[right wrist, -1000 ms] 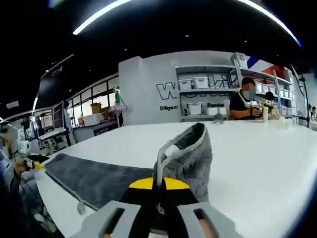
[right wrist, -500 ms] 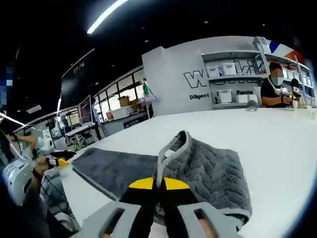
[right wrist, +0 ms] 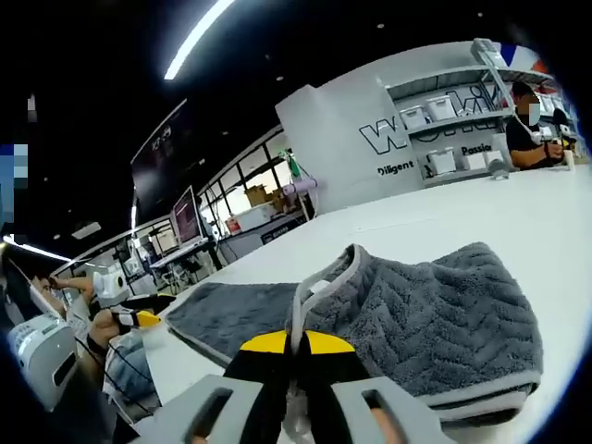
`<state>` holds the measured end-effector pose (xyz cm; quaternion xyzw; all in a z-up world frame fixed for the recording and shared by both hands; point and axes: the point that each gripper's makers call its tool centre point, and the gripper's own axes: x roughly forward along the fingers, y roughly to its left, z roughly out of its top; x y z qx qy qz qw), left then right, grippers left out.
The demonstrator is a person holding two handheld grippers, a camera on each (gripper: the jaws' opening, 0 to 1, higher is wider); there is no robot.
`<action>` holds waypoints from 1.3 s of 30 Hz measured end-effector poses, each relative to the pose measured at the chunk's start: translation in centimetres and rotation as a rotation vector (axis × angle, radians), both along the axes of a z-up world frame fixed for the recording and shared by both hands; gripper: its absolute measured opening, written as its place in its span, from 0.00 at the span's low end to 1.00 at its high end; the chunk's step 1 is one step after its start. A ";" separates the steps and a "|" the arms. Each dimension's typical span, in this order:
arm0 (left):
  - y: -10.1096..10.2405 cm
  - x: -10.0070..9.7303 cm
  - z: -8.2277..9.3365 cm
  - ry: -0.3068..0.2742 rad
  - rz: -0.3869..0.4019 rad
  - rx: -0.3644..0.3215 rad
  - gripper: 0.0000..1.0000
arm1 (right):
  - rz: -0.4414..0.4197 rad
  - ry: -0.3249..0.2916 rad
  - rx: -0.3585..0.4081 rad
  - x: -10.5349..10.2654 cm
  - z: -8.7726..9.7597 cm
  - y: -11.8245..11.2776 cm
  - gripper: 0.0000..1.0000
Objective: Fold the towel on the table until its edges align and the towel forms a compact rectangular stack.
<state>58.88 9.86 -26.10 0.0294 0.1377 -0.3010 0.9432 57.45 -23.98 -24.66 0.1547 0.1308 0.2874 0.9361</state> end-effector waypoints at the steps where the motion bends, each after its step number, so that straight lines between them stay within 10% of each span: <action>1: -0.1 0.0 0.0 0.000 -0.001 0.000 0.84 | 0.001 -0.004 0.001 0.1 0.0 0.3 0.05; 16: 0.0 0.2 -0.2 0.008 0.001 0.003 0.84 | 0.049 -0.098 -0.149 1.7 -0.1 6.7 0.05; 39: -0.9 0.2 -0.4 0.018 -0.017 0.007 0.84 | 0.179 -0.089 -0.055 1.9 0.4 12.8 0.05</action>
